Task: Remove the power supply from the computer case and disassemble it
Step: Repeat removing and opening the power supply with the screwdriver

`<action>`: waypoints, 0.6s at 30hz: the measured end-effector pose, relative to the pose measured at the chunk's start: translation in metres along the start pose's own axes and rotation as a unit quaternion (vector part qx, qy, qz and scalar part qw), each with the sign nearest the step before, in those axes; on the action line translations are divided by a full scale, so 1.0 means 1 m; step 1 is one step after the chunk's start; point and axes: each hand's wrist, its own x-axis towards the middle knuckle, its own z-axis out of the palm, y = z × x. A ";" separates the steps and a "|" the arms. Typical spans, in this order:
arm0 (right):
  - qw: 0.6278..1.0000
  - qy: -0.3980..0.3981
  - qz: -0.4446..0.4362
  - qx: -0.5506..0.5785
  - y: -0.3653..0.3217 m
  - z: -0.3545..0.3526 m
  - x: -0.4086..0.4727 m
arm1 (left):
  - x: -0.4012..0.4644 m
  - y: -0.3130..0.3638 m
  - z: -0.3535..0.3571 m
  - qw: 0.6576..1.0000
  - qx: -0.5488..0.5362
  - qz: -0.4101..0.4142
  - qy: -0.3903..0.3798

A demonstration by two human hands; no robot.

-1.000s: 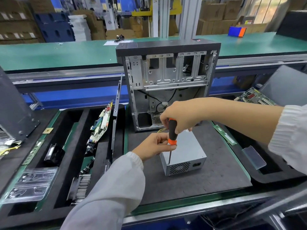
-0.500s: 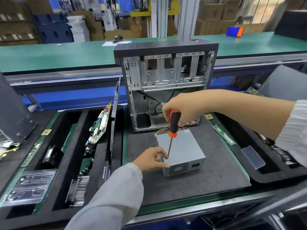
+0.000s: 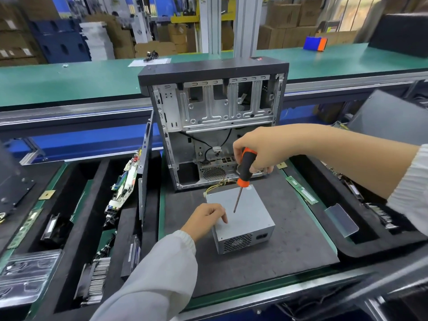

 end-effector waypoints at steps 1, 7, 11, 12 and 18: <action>1.000 -0.003 0.006 0.000 0.004 0.000 -0.002 | 0.003 0.004 0.002 0.999 -0.031 -0.023 0.000; 0.998 -0.040 0.043 -0.029 0.026 0.005 -0.015 | 0.023 0.035 0.026 0.939 -0.314 -0.134 -0.026; 0.997 -0.053 0.055 -0.033 0.038 0.007 -0.023 | 0.032 0.045 0.042 0.944 -0.299 -0.128 -0.049; 0.996 -0.054 0.058 -0.030 0.041 0.008 -0.025 | 0.033 0.045 0.044 0.959 -0.251 -0.118 -0.050; 0.996 -0.057 0.073 -0.011 0.050 0.014 -0.033 | 0.035 0.041 0.057 0.990 -0.065 0.049 -0.117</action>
